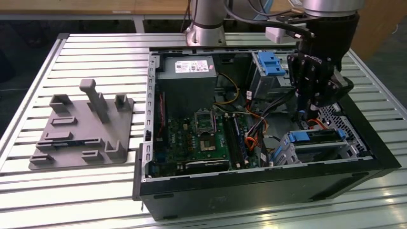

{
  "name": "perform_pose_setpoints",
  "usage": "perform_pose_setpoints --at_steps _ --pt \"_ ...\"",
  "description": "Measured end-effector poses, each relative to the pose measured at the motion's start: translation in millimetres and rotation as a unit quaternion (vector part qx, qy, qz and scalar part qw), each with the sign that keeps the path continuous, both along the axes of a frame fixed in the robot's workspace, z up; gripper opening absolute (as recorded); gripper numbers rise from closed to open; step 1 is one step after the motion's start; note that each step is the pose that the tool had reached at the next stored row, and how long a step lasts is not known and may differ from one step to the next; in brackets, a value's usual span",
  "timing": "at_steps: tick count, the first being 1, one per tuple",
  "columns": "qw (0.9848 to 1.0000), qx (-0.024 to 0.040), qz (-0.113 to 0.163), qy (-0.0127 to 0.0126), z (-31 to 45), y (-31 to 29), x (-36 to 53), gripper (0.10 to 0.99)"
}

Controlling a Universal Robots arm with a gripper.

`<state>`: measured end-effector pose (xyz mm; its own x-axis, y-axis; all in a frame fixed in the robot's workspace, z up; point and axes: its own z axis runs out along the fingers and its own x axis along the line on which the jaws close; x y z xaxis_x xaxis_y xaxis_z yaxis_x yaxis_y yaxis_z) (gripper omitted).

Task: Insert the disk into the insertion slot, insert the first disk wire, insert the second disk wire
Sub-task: 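Insert the second disk wire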

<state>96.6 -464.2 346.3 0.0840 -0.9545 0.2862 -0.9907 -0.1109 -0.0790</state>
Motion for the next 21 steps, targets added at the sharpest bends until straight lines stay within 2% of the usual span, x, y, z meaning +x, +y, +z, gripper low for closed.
perform_pose_setpoints --at_steps 9,15,21 --pt "1.0 -0.0004 -0.005 0.0 -1.4 0.0 2.6 0.357" --pt "0.9996 -0.0005 -0.026 0.0 -2.2 0.1 3.6 0.357" --pt "0.9996 -0.0012 -0.027 0.0 -3.6 1.2 4.5 0.357"
